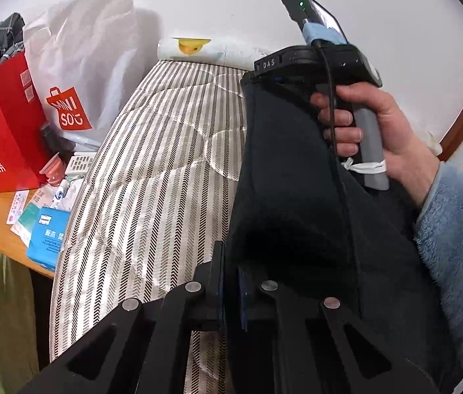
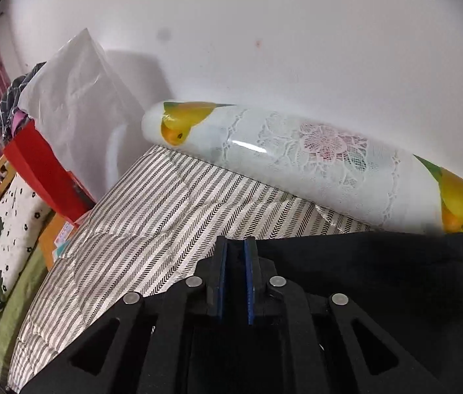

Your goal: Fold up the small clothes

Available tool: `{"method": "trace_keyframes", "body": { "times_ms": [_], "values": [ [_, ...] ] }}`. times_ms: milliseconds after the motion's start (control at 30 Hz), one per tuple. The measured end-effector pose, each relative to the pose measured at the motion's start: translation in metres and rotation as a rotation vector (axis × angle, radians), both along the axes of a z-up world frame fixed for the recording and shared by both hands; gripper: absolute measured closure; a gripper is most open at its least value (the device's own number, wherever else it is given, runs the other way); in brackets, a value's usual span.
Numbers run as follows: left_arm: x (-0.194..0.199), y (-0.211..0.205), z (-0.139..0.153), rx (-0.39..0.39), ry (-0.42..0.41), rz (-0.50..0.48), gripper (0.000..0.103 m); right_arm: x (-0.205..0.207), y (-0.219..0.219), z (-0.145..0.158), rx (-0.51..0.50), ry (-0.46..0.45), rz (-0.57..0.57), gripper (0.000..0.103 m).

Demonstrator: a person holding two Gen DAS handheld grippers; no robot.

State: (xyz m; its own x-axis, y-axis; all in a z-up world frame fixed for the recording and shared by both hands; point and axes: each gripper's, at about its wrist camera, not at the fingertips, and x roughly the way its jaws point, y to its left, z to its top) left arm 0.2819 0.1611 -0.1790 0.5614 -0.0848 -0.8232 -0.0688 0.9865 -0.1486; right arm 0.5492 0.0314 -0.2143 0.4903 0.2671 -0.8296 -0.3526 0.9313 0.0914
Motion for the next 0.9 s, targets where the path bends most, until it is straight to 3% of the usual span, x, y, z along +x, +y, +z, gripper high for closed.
{"method": "trace_keyframes", "body": {
  "times_ms": [67,133,300,367,500,633,900],
  "values": [
    [-0.001,-0.001,0.001,0.007,0.004,0.0,0.094,0.001,-0.008,0.006,0.023,0.036,-0.029,0.06],
    [-0.002,-0.001,0.002,-0.008,0.013,0.003,0.094,-0.005,-0.018,0.019,0.057,0.025,-0.052,0.051],
    [-0.014,-0.003,0.012,0.013,0.025,0.032,0.093,-0.05,-0.043,0.058,0.014,-0.078,-0.073,0.047],
    [-0.024,-0.006,0.021,0.02,0.002,0.043,0.093,-0.074,-0.057,0.072,-0.016,-0.095,-0.094,0.042],
    [-0.045,-0.015,0.042,0.029,-0.047,0.058,0.092,-0.125,-0.094,0.096,-0.056,-0.109,-0.131,0.042],
    [-0.063,-0.028,0.06,0.045,-0.091,0.064,0.092,-0.204,-0.156,0.119,-0.122,-0.191,-0.252,0.042],
    [-0.093,-0.075,0.085,0.089,-0.127,0.006,0.092,-0.332,-0.28,0.138,-0.165,-0.208,-0.426,0.042]
  ]
}}
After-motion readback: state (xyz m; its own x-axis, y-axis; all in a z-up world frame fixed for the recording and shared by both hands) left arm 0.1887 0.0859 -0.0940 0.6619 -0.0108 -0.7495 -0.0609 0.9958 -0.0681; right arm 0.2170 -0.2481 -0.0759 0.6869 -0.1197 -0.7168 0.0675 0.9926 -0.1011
